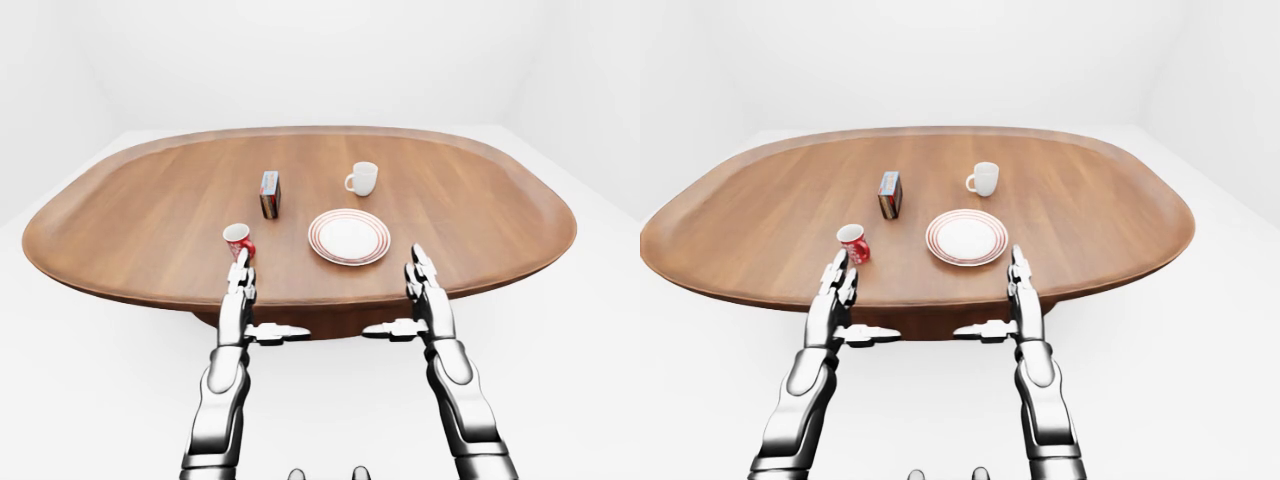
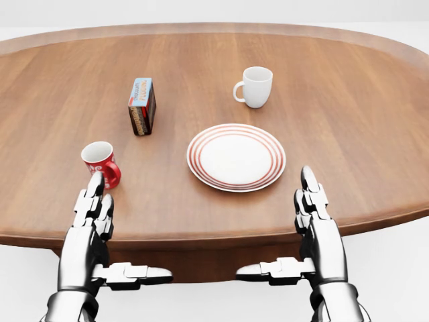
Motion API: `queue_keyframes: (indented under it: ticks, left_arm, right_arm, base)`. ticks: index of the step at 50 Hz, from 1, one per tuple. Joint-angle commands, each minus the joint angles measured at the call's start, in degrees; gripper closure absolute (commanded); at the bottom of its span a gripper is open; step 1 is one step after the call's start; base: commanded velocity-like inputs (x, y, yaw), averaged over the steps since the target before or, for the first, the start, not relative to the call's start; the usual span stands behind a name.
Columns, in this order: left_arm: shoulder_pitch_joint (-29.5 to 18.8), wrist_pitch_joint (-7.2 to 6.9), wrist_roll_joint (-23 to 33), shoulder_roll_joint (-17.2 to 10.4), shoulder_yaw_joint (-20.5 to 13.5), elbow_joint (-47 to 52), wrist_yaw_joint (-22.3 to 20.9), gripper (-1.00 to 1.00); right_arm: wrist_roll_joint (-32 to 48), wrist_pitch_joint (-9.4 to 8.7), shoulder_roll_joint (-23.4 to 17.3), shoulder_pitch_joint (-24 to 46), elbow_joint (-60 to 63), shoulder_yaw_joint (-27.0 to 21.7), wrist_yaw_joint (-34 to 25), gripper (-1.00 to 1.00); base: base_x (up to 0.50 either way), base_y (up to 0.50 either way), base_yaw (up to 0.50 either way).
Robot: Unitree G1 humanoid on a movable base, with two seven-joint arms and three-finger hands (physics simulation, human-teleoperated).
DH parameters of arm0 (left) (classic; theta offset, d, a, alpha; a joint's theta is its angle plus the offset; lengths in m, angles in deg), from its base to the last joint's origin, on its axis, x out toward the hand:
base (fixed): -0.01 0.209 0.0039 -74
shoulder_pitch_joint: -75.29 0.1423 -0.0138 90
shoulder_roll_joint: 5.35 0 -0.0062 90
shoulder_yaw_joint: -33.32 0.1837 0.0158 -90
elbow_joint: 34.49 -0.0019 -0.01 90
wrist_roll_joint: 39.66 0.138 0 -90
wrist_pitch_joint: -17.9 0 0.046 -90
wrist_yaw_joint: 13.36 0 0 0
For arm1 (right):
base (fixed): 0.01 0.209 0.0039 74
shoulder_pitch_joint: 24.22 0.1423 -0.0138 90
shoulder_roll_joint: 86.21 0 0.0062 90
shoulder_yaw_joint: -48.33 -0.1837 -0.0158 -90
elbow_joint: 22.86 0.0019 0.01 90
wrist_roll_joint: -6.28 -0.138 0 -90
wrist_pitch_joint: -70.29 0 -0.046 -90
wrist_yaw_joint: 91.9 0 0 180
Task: Pick up the red mug and put it on the plate
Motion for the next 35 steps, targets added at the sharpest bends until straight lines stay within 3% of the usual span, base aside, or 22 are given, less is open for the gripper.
queue_keyframes:
  ticks: [1,3,6,9,14,16,17,21,22,27,35]
  left_arm:
    - [1.1,-2.11,-1.5,-0.2,-0.6,3.9,-1.8,-1.00]
    - [0.8,-2.21,-1.7,-0.2,-0.8,3.7,-1.6,-1.00]
    - [0.6,-1.93,-2.0,-0.3,-1.1,3.5,-1.8,-1.00]
    - [0.3,-2.02,-2.1,-0.4,-1.1,3.7,-1.9,-1.00]
    - [0.4,-1.38,-1.9,-0.3,-0.9,3.1,-1.9,-1.00]
    - [0.3,-2.20,-2.0,-0.4,-1.0,4.1,-1.9,-1.00]
    - [-0.1,-3.99,-2.2,-0.5,-1.1,6.9,-1.7,-1.00]
    - [-4.9,-4.34,-8.3,-1.0,-4.1,25.4,0.4,-1.00]
    - [-9.1,-4.34,-10.7,-1.7,-6.2,30.1,2.7,-1.00]
    - [-15.6,-4.34,-15.2,-4.2,-8.2,33.2,6.8,-1.00]
    - [-14.6,-4.34,-14.7,-4.8,-7.3,29.8,7.1,-1.00]
  right_arm:
    - [0.0,-1.76,-0.7,-0.5,3.1,-1.0,-1.8,-1.00]
    - [0.0,-2.42,-0.7,-0.4,3.8,-1.2,-1.9,-1.00]
    - [0.3,-1.80,-0.7,-0.4,3.3,-1.3,-2.0,-1.00]
    - [0.4,-2.78,-0.9,-0.5,4.4,-1.4,-2.2,-1.00]
    - [0.3,-2.48,-0.9,-0.2,4.1,-1.7,-2.4,-1.00]
    - [0.3,-3.49,-0.9,-0.2,5.3,-1.7,-2.6,-1.00]
    - [-0.4,-4.68,-0.8,0.3,7.9,-2.0,-2.5,-1.00]
    - [-4.4,-4.68,-1.1,3.1,24.7,-2.9,-2.2,-1.00]
    - [-6.7,-4.68,-1.0,4.9,29.3,-3.8,-1.8,-1.00]
    - [-10.2,-4.68,-1.9,8.4,31.9,-5.0,0.1,-1.00]
    - [-10.8,-4.68,-2.8,8.3,31.4,-5.6,0.7,-1.00]
  base:
    - [0.00,0.00,0.00]
    - [0.00,0.00,0.00]
    - [0.00,0.00,0.00]
    - [0.00,0.00,0.00]
    - [0.00,0.00,0.00]
    - [0.00,0.00,0.00]
    - [0.00,0.00,0.00]
    - [0.00,0.00,0.00]
    - [0.00,0.00,0.00]
    - [0.00,0.00,0.00]
    - [0.00,0.00,0.00]
